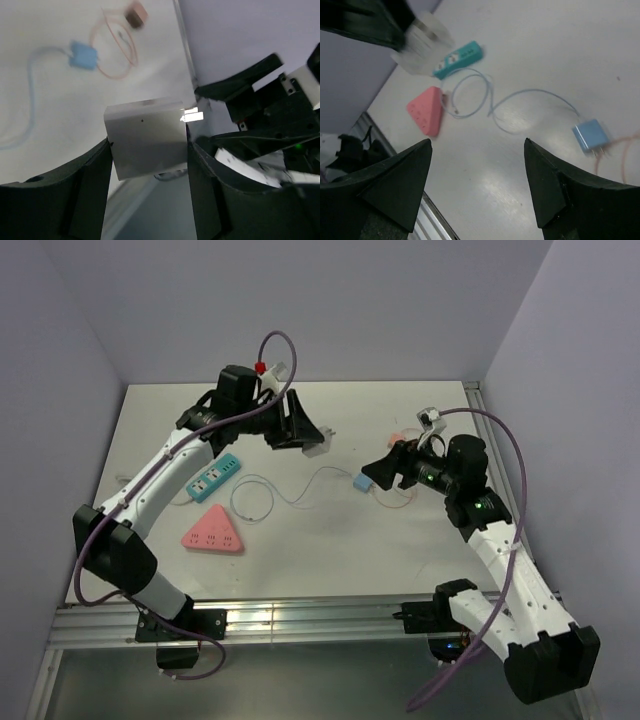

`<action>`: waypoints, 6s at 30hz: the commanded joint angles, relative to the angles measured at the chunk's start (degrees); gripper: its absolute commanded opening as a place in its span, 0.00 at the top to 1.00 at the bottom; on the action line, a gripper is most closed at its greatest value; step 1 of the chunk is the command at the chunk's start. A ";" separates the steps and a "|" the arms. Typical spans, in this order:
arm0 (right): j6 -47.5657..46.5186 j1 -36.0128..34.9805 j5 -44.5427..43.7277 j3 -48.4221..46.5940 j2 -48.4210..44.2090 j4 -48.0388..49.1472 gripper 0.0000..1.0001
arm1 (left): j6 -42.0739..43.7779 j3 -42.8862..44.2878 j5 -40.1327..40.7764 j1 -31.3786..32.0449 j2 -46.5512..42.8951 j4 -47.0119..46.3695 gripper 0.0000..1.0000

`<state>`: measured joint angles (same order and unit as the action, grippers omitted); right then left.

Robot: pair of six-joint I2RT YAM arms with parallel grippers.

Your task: Insert the plug

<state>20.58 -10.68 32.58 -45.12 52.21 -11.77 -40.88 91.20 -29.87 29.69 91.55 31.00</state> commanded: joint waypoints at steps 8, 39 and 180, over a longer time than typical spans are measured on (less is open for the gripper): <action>-12.81 -9.53 26.47 -2.16 -2.47 18.20 0.20 | -21.50 -20.96 -37.08 -0.16 -18.05 -23.96 1.00; -23.04 -23.77 45.82 -20.79 12.21 18.09 0.31 | -33.12 -29.15 -44.31 2.83 -27.04 -36.37 1.00; 28.82 -26.94 12.50 -10.51 19.77 46.13 0.25 | -21.35 -39.43 -13.38 -9.65 -42.77 -33.21 1.00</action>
<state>47.90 -36.97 36.62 -55.44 70.76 29.69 -64.16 49.30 -40.34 19.92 50.37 -1.74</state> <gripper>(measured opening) 0.754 0.376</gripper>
